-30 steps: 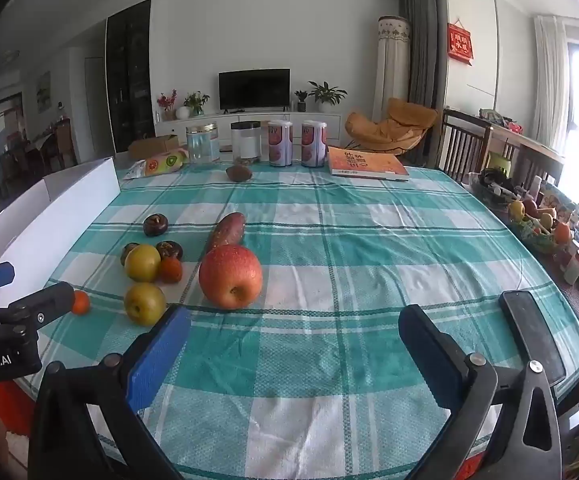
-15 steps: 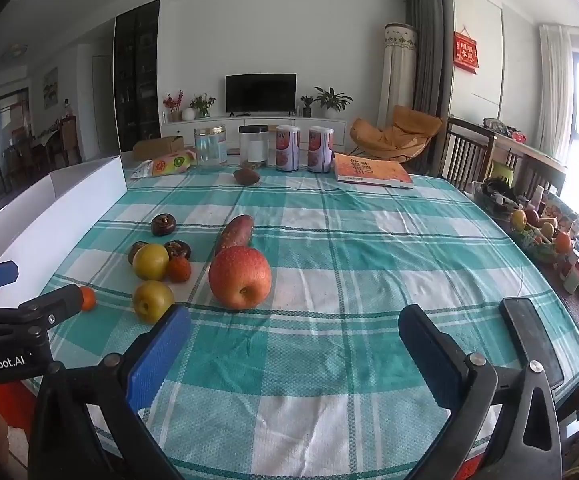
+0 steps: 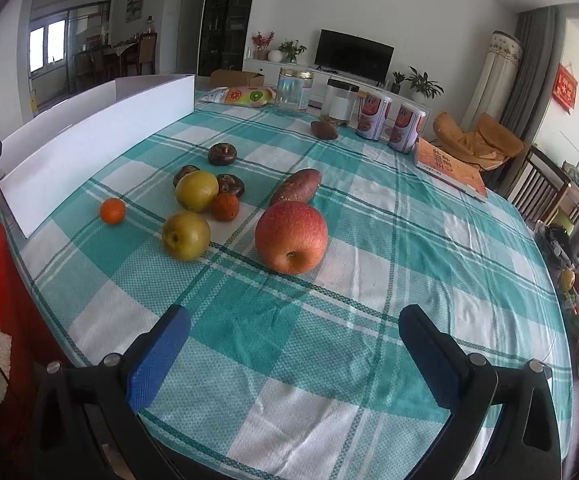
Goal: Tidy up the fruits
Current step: 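Move the left tool toward the mandarin while the right tool approaches the green pear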
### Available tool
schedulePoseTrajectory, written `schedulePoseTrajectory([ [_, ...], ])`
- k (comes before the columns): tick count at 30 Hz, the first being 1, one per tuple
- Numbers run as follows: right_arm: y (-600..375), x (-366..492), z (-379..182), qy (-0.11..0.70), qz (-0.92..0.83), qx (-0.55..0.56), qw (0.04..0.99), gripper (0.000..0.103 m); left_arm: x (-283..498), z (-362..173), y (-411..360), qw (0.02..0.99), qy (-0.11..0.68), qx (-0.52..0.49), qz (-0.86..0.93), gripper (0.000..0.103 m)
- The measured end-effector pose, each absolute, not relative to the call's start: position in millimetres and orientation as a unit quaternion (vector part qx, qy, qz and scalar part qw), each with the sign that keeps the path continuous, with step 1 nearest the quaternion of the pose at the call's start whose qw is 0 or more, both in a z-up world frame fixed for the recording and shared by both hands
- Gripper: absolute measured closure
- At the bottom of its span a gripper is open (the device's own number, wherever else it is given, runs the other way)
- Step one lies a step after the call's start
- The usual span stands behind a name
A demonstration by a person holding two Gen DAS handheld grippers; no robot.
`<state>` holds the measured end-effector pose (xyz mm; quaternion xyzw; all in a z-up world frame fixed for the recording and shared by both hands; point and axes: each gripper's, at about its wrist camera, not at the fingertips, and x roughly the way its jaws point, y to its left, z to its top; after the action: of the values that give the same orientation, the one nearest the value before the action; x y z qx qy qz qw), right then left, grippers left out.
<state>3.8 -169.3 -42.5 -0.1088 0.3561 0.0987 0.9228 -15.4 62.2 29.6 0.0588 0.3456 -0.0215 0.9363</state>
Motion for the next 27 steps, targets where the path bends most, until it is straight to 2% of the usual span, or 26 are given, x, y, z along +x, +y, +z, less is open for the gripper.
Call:
schedulePoseTrajectory([
  [5,-173,8,-81,0.382,0.042,-0.050,0.922,0.000,2,-35,16,0.918,0.392,0.020,-0.058,0.001],
  [10,-183,9,-106,0.397,0.020,-0.079,0.914,0.000,1,-81,-6,0.908,0.414,0.046,-0.048,0.001],
  [19,-190,19,-120,0.389,0.032,-0.039,0.920,0.000,18,-106,16,0.898,0.437,0.046,0.007,0.001],
  [27,-190,15,-122,0.372,0.040,-0.042,0.926,0.000,22,-113,27,0.895,0.446,-0.003,0.001,0.000],
])
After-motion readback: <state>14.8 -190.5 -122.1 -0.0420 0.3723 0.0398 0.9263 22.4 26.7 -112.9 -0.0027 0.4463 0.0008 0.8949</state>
